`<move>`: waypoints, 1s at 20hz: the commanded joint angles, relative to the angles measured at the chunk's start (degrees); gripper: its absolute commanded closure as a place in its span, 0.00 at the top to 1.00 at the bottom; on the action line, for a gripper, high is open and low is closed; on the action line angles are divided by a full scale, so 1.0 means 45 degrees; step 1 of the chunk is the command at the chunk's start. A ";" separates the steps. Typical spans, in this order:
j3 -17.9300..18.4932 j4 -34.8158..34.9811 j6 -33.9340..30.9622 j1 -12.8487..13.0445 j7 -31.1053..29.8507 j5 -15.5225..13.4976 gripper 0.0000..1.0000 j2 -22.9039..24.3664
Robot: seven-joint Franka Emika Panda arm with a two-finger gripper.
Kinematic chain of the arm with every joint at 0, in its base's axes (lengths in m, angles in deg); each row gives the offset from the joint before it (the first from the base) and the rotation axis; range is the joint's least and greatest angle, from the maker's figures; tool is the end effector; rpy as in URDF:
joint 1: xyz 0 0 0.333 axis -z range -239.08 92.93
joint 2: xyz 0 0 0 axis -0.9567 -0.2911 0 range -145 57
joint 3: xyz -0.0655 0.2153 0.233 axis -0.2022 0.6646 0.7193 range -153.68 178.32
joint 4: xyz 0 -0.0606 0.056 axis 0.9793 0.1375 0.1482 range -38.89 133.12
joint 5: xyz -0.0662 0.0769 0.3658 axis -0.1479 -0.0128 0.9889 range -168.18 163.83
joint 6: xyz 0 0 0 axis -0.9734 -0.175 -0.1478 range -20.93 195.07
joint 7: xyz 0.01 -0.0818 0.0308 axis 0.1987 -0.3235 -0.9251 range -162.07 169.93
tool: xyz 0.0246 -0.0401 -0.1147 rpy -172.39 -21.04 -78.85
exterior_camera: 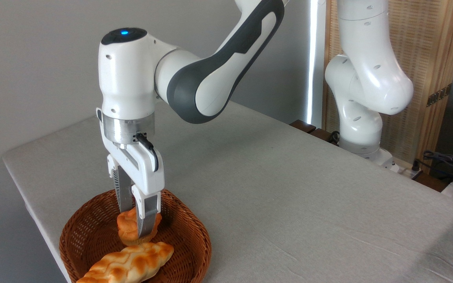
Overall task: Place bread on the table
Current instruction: 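Descend around the round bun and close the gripper on it, then lift the round bun up out of the basket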
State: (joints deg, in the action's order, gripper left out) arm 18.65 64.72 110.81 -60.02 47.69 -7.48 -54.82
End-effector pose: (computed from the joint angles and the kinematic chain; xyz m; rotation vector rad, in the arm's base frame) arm 0.6142 -0.0792 0.4303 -2.8413 1.2562 -0.3478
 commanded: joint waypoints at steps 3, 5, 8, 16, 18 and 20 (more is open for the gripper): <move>-0.0254 0.0209 0.0087 0.0068 0.0218 0.0125 1.00 -0.0232; -0.0254 0.0209 0.0106 0.0068 0.0334 0.0125 0.92 -0.0252; -0.0235 0.0209 0.0106 0.0029 0.0549 0.0105 0.53 -0.0214; -0.0137 0.0111 0.0106 -0.0030 0.0843 0.0085 0.42 -0.0135; -0.0118 0.0092 0.0106 -0.0030 0.0823 0.0066 0.42 -0.0096; -0.0098 0.0033 0.0106 -0.0049 0.0823 -0.0031 0.43 0.0098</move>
State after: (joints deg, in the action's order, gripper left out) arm 17.87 64.88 110.82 -60.11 50.56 -7.47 -56.00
